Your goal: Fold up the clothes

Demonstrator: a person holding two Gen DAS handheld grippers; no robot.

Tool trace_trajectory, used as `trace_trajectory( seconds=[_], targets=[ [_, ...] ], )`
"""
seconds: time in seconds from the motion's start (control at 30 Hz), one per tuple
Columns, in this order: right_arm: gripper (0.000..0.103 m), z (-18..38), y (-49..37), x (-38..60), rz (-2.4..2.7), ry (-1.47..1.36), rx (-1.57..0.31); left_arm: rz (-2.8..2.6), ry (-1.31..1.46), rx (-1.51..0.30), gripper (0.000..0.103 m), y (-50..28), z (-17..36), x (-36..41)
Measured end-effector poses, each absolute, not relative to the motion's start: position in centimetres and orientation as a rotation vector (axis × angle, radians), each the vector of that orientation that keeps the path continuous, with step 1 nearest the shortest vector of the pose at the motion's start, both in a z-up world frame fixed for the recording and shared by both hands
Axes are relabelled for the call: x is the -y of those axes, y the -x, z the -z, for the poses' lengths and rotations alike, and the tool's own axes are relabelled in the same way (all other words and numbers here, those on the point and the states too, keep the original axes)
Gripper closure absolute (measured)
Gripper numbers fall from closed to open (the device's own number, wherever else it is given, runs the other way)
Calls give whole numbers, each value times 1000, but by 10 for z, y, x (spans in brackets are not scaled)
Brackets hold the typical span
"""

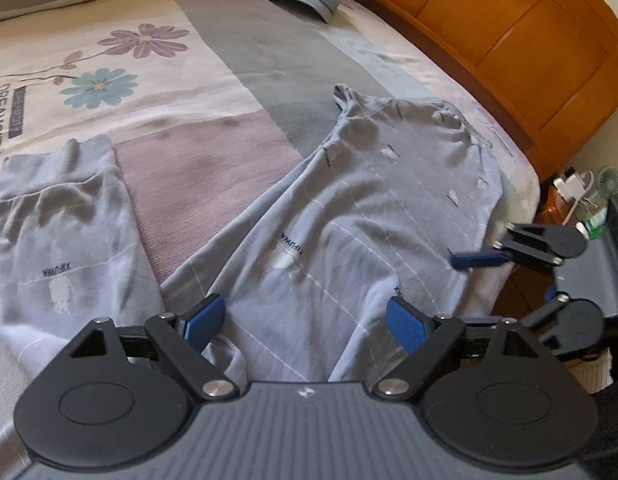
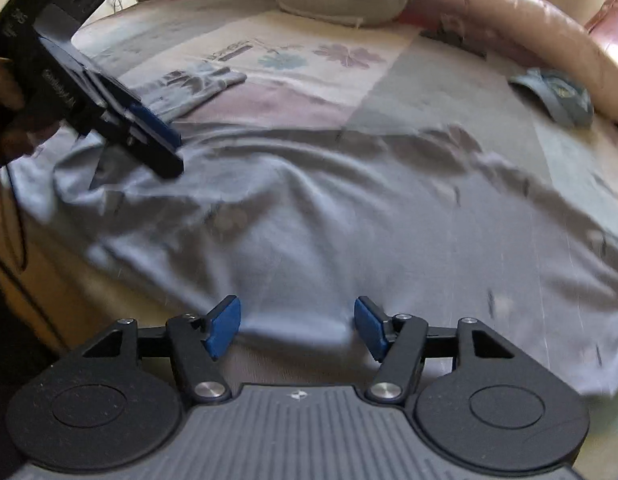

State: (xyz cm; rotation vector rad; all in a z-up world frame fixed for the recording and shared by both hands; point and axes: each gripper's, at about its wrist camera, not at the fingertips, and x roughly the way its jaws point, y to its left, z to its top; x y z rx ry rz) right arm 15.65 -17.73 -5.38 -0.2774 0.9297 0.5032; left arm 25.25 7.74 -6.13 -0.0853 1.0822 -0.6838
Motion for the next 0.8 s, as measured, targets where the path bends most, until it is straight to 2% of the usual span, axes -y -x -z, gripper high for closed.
trace_trajectory(
  seconds=[0.1, 0.27, 0.63, 0.8],
  targets=[
    [35, 45, -154, 203, -475, 247, -938, 620, 25, -1054, 15, -249, 48, -67],
    [35, 32, -185, 283, -294, 85, -830, 582, 8, -979, 15, -241, 21, -40],
    [35, 72, -239, 411, -92, -26, -791, 521, 29, -1091, 15, -236, 40, 15],
    [33, 49, -238, 415, -117, -74, -751, 515, 19, -1080, 15, -237, 34, 28]
  ],
)
